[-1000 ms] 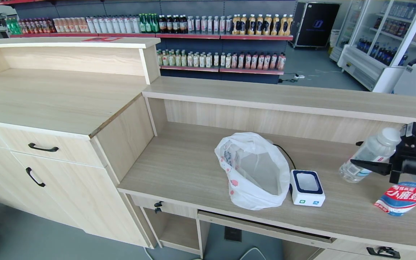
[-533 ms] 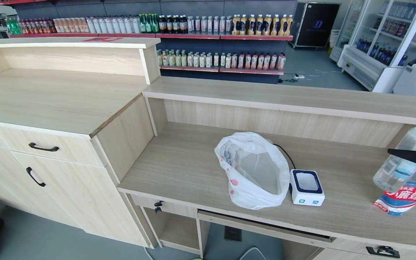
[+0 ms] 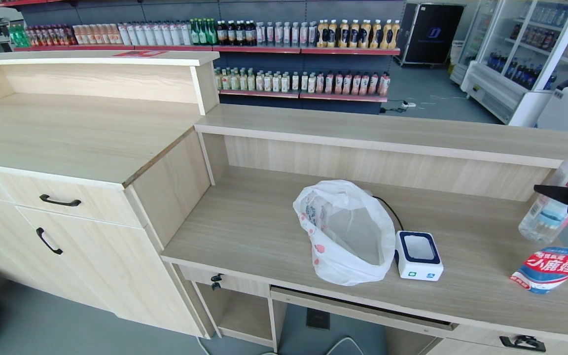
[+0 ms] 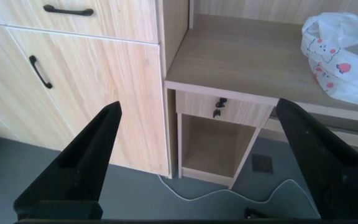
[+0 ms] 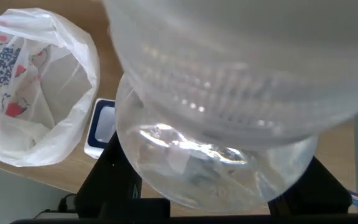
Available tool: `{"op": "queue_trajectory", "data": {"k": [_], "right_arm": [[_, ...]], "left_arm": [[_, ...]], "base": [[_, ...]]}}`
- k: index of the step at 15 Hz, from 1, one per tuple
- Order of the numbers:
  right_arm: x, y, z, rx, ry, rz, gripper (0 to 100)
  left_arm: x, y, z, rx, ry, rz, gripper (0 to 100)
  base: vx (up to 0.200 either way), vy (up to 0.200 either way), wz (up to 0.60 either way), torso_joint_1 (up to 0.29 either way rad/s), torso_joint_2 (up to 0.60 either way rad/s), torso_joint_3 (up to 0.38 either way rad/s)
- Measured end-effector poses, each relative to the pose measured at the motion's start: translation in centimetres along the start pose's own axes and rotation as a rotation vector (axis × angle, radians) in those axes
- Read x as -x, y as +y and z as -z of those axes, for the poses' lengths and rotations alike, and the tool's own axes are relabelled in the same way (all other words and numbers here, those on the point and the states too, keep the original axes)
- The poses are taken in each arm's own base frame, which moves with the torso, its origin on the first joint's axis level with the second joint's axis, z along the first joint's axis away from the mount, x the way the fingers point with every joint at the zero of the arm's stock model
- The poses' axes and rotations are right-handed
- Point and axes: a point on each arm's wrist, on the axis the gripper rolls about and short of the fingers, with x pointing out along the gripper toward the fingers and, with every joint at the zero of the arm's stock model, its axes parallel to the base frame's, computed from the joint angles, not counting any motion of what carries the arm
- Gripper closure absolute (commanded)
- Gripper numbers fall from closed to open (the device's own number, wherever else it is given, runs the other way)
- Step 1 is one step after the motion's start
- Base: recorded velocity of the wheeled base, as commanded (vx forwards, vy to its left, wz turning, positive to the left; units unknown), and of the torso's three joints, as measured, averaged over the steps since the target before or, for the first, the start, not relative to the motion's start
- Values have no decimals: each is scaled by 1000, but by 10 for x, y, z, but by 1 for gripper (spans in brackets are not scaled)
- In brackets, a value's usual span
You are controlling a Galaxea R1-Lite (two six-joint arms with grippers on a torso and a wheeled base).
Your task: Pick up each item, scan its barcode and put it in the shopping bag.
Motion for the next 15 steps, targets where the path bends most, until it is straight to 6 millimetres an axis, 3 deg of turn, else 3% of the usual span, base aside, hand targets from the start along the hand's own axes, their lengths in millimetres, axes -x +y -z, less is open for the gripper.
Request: {"op": "queue_trajectory", "data": {"k": [6,10,12,15], "right_arm": [[4,4,-4,165,-63,25,100],[3,8,-10,278,-145,56,100],[-4,17,-11,301,-180,75,100],[-24,25,-6,268,-206,44,100]], "left_arm": [[0,0,0,0,0,0,0],[0,0,0,0,0,0,0],[0,0,0,0,0,0,0],[0,0,0,0,0,0,0]], "base": [[0,0,0,0,0,0],[0,0,600,4,4,4],[0,0,600,2,2,0],[0,0,0,0,0,0]]}}
